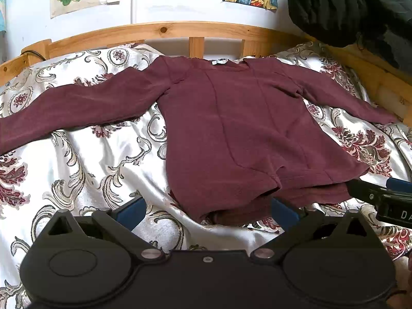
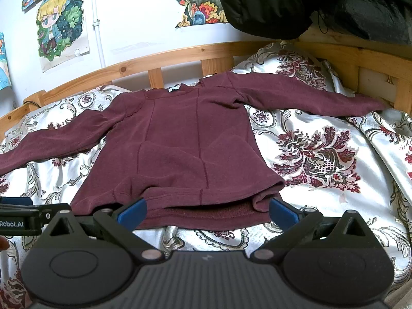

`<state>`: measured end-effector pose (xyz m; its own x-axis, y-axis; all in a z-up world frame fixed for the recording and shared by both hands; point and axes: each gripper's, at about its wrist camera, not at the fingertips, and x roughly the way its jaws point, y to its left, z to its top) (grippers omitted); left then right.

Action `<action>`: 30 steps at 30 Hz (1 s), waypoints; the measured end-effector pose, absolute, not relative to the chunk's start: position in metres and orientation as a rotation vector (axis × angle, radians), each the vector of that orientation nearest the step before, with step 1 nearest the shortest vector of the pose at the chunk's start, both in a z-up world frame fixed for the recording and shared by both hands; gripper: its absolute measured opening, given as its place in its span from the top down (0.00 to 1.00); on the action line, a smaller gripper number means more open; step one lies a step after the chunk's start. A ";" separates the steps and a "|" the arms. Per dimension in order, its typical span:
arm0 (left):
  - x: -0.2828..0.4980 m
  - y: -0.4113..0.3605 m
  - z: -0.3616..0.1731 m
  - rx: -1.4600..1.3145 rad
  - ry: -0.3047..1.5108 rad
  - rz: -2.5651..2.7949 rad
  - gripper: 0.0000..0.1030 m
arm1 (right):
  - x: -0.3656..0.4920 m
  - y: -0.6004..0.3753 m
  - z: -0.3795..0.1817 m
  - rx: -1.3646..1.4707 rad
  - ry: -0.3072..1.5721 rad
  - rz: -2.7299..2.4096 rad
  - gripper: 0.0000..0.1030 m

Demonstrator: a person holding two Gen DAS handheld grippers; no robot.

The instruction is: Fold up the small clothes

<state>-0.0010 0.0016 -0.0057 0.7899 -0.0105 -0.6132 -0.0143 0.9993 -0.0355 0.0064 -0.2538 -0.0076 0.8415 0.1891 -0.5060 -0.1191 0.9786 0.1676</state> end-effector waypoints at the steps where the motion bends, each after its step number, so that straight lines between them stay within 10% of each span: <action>1: -0.001 0.002 -0.007 -0.039 0.662 0.001 0.01 | 0.006 -0.254 -0.008 0.133 0.549 0.161 0.00; 30: 0.116 -0.044 0.067 0.069 0.726 -0.040 0.01 | 0.168 -0.461 0.019 0.346 0.397 -0.263 0.00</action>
<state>0.1163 -0.0437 0.0667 0.7475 -0.0124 -0.6642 0.0603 0.9970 0.0492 0.1679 -0.4611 0.0191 0.8897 -0.1814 -0.4189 0.3148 0.9083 0.2754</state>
